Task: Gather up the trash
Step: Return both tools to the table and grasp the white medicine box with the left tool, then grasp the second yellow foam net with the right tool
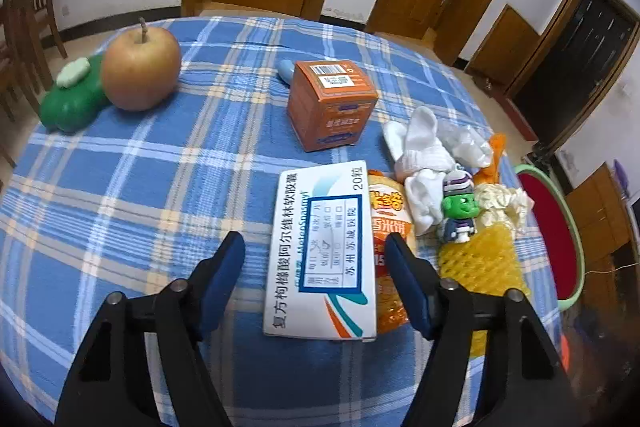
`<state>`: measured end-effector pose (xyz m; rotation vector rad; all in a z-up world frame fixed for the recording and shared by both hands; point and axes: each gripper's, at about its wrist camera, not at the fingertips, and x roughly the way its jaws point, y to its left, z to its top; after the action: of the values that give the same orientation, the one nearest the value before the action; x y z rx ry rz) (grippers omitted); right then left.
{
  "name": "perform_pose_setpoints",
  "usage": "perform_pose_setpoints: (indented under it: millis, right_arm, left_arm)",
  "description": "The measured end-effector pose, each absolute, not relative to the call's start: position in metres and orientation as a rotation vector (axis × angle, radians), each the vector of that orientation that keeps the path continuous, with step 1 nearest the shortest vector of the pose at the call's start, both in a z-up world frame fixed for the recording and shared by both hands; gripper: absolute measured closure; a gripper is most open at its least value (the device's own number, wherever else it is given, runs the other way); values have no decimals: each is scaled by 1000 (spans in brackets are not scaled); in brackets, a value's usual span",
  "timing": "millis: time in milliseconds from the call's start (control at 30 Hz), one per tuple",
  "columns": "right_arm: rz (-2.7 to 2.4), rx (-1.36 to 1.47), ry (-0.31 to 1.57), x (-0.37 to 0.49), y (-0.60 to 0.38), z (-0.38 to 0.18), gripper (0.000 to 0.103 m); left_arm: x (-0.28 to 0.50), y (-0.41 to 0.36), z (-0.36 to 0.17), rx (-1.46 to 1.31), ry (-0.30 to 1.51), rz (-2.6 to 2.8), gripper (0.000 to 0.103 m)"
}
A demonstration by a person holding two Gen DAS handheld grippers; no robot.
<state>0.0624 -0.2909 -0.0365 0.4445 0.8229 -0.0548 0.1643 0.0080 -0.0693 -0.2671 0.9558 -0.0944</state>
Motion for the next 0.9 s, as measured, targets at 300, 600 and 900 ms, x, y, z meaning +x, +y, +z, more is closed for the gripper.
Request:
perform_pose_setpoints:
  millis: [300,600,900]
  right_arm:
    - [-41,435,819,58,-282,-33,58]
    - [19,415,819,58,-259,-28,58]
    - [128,367,825,68,-218,-19,58]
  left_arm:
    - [151,11,-64,-365,925,-191,51]
    - [122,32,-40,-301,871,-109,51]
    - [104,53,-32,-277,844,-56,51]
